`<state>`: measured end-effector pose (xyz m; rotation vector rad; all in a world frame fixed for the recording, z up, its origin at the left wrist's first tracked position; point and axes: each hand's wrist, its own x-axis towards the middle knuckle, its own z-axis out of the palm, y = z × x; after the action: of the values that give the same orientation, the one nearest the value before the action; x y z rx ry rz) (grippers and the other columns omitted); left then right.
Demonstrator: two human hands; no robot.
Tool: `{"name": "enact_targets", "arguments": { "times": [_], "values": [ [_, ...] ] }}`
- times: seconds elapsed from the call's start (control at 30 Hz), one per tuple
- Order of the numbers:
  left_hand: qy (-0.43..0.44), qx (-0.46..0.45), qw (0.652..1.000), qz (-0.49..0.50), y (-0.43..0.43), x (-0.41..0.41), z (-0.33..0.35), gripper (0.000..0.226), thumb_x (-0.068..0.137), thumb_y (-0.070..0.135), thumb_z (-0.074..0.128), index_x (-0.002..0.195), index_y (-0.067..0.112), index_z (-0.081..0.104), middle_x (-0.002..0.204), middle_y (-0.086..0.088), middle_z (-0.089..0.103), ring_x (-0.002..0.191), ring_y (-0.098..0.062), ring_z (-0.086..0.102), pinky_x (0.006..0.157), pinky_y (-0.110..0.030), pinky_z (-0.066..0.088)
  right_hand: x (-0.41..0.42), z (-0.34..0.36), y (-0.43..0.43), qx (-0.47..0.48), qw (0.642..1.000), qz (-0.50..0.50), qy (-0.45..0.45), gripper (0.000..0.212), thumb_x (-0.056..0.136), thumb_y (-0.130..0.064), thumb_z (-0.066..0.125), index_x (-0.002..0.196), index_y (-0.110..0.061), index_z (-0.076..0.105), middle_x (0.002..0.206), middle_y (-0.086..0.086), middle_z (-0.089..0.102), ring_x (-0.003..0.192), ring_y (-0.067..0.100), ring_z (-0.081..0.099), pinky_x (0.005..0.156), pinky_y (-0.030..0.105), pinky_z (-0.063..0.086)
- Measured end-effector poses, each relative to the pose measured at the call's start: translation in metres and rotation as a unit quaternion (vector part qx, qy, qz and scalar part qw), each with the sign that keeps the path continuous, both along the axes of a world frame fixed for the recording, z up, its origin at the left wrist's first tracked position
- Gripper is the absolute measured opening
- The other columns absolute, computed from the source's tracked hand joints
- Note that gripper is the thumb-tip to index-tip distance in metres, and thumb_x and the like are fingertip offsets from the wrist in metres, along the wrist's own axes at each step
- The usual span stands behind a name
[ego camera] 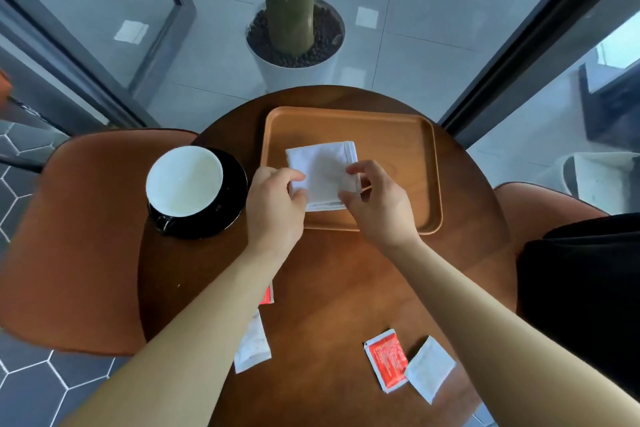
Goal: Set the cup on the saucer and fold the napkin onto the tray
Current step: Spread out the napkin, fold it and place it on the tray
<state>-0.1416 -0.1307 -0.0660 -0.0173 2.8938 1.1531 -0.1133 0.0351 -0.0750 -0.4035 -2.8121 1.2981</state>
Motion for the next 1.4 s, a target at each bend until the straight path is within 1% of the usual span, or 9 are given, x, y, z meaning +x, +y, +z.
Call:
{"name": "enact_targets", "arguments": {
  "times": [0.2, 0.3, 0.4, 0.47, 0.63, 0.83, 1.1, 1.27, 1.4],
  "values": [
    [-0.012, -0.038, 0.999, -0.001, 0.011, -0.013, -0.016, 0.025, 0.090, 0.005, 0.067, 0.112, 0.014, 0.072, 0.101, 0.002, 0.050, 0.079, -0.014, 0.053, 0.080, -0.020, 0.042, -0.024, -0.014, 0.015, 0.014, 0.996, 0.058, -0.060, 0.034, 0.087, -0.030, 0.069, 0.119, -0.029, 0.057, 0.092, -0.006, 0.065, 0.073, 0.012, 0.061, 0.058, 0.026, 0.046],
    [-0.002, -0.062, 0.998, -0.022, 0.013, -0.011, -0.021, 0.024, 0.089, 0.004, 0.066, 0.111, 0.012, 0.071, 0.103, -0.001, 0.049, 0.083, -0.019, 0.058, 0.080, -0.026, 0.048, -0.023, -0.015, 0.023, 0.031, 0.993, 0.097, -0.066, 0.036, 0.086, -0.028, 0.070, 0.121, -0.028, 0.061, 0.099, -0.007, 0.059, 0.078, 0.014, 0.060, 0.068, 0.029, 0.048],
    [0.062, -0.127, 0.987, -0.078, 0.013, -0.008, -0.021, 0.021, 0.086, 0.014, 0.071, 0.107, 0.010, 0.071, 0.112, -0.009, 0.055, 0.099, -0.025, 0.059, 0.083, -0.036, 0.054, -0.019, -0.011, 0.030, 0.102, 0.986, 0.131, -0.007, 0.042, 0.084, -0.025, 0.075, 0.124, -0.022, 0.064, 0.115, 0.001, 0.053, 0.093, 0.022, 0.058, 0.075, 0.036, 0.053],
    [0.106, -0.175, 0.966, -0.155, 0.009, -0.008, -0.021, 0.020, 0.084, 0.024, 0.075, 0.101, 0.013, 0.073, 0.119, -0.010, 0.060, 0.110, -0.028, 0.058, 0.089, -0.041, 0.052, -0.017, -0.007, 0.032, 0.174, 0.965, 0.191, 0.053, 0.040, 0.082, -0.020, 0.077, 0.121, -0.017, 0.067, 0.124, 0.008, 0.054, 0.104, 0.030, 0.053, 0.075, 0.041, 0.055],
    [0.133, -0.209, 0.929, -0.274, 0.006, -0.015, -0.016, 0.013, 0.079, 0.015, 0.079, 0.092, 0.012, 0.075, 0.099, -0.008, 0.066, 0.098, -0.029, 0.063, 0.081, -0.043, 0.052, -0.017, -0.006, 0.031, 0.253, 0.910, 0.309, 0.111, 0.009, 0.084, -0.004, 0.070, 0.091, -0.008, 0.073, 0.112, 0.008, 0.065, 0.100, 0.034, 0.056, 0.063, 0.042, 0.055],
    [0.140, -0.223, 0.918, -0.297, 0.003, -0.020, -0.013, 0.007, 0.086, 0.009, 0.070, 0.092, 0.010, 0.075, 0.094, -0.008, 0.065, 0.092, -0.028, 0.063, 0.076, -0.038, 0.053, -0.023, -0.016, 0.030, 0.254, 0.913, 0.309, 0.079, 0.010, 0.092, -0.002, 0.062, 0.092, -0.006, 0.072, 0.110, 0.007, 0.062, 0.101, 0.032, 0.051, 0.067, 0.045, 0.054],
    [0.138, -0.230, 0.917, -0.295, 0.001, -0.025, -0.013, 0.005, 0.080, 0.004, 0.069, 0.083, 0.006, 0.071, 0.086, -0.009, 0.063, 0.085, -0.027, 0.063, 0.074, -0.037, 0.055, -0.024, -0.017, 0.023, 0.239, 0.924, 0.289, 0.076, 0.010, 0.094, -0.004, 0.061, 0.093, -0.004, 0.071, 0.109, 0.008, 0.062, 0.101, 0.032, 0.051, 0.063, 0.047, 0.055],
    [0.110, -0.244, 0.920, -0.288, -0.003, -0.036, -0.014, 0.013, 0.078, 0.013, 0.076, 0.090, 0.008, 0.072, 0.097, -0.010, 0.066, 0.097, -0.027, 0.064, 0.082, -0.037, 0.057, -0.033, -0.016, 0.015, 0.236, 0.929, 0.272, 0.087, 0.008, 0.092, -0.002, 0.063, 0.090, -0.003, 0.071, 0.107, 0.010, 0.063, 0.098, 0.032, 0.051, 0.061, 0.046, 0.054],
    [0.089, -0.261, 0.919, -0.282, -0.002, -0.042, -0.012, 0.018, 0.076, 0.012, 0.079, 0.092, 0.007, 0.072, 0.100, -0.013, 0.067, 0.098, -0.028, 0.066, 0.080, -0.037, 0.058, -0.039, -0.018, 0.011, 0.232, 0.932, 0.263, 0.086, 0.007, 0.090, 0.001, 0.064, 0.088, -0.002, 0.070, 0.105, 0.010, 0.063, 0.096, 0.033, 0.051, 0.062, 0.046, 0.054]
  ]
}}
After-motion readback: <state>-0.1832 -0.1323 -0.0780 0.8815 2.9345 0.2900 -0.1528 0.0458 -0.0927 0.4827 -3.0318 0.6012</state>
